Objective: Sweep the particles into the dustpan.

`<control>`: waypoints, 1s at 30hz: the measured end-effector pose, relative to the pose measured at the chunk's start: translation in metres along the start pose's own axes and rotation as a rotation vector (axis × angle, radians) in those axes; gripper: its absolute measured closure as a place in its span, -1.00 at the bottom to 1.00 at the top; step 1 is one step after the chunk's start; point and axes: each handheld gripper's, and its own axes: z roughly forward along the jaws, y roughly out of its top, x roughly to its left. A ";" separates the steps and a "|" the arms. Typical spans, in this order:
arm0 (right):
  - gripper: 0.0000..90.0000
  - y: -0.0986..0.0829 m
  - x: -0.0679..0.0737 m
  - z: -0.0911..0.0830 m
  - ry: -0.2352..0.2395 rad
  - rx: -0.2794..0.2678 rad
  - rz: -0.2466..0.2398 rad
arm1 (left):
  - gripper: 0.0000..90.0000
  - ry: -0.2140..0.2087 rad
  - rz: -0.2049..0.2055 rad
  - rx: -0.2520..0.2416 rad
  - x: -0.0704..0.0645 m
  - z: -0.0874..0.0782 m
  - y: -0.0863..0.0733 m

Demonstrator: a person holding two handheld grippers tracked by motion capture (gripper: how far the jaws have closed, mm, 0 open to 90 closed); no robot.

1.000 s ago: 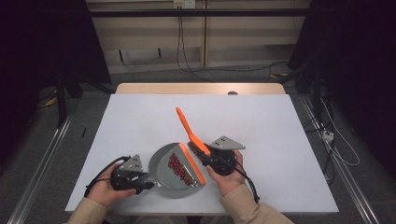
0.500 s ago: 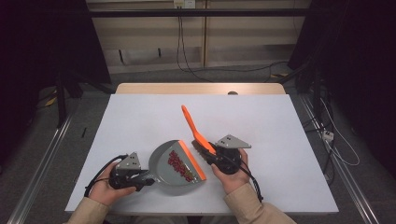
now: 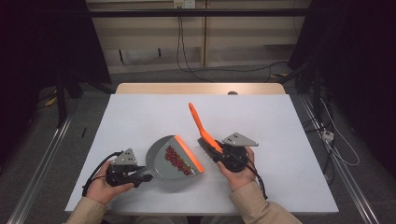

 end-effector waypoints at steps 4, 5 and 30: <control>0.58 0.000 -0.005 -0.002 -0.005 -0.003 0.001 | 0.41 0.015 -0.013 -0.009 0.003 -0.002 0.001; 0.58 0.000 -0.006 -0.002 -0.008 -0.004 0.003 | 0.41 0.015 -0.018 -0.009 0.004 -0.003 0.001; 0.58 -0.006 -0.048 -0.026 -0.073 -0.024 0.053 | 0.41 0.188 -0.147 -0.055 0.028 -0.011 -0.002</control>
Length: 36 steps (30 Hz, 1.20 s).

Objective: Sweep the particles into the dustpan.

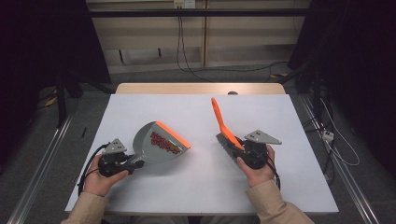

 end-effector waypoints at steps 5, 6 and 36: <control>0.58 -0.002 -0.004 -0.004 -0.014 0.000 0.000 | 0.41 0.051 -0.032 -0.008 0.004 0.002 -0.004; 0.58 -0.002 -0.006 -0.005 -0.012 0.001 0.003 | 0.41 0.062 -0.034 -0.007 0.004 0.002 -0.004; 0.58 -0.011 -0.019 -0.013 -0.039 0.008 0.010 | 0.41 0.263 -0.213 -0.038 0.020 0.009 -0.013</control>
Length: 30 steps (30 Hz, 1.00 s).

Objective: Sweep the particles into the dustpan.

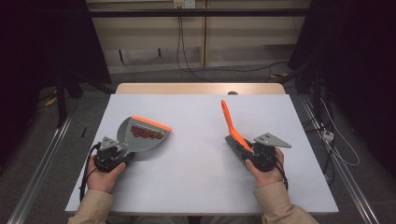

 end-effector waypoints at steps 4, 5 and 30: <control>0.58 0.000 0.000 -0.001 -0.002 -0.003 0.003 | 0.41 0.012 -0.009 0.003 0.001 0.000 -0.001; 0.58 0.000 -0.001 -0.001 0.001 -0.005 0.003 | 0.41 0.012 -0.014 0.002 0.001 0.001 -0.001; 0.58 -0.001 -0.001 -0.001 -0.001 -0.002 -0.001 | 0.16 -0.032 -0.047 0.013 -0.009 -0.001 -0.007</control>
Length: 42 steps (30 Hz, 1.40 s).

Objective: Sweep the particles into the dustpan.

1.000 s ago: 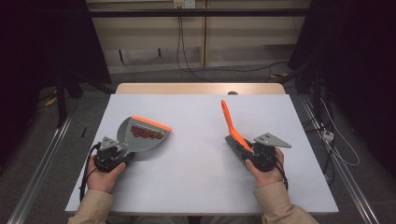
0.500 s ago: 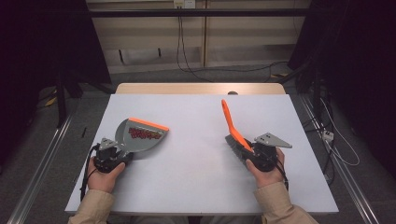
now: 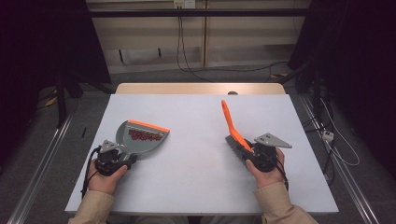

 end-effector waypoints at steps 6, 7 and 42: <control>0.58 0.000 0.000 0.000 -0.002 0.002 0.001 | -0.06 -0.044 0.006 0.007 -0.011 -0.005 -0.001; 0.58 -0.001 0.000 0.000 0.001 0.003 0.005 | -0.07 -0.048 0.008 0.007 -0.011 -0.006 -0.002; 0.20 -0.024 -0.033 0.003 -0.082 0.098 0.050 | -0.82 -0.118 0.057 -0.119 -0.016 -0.023 0.003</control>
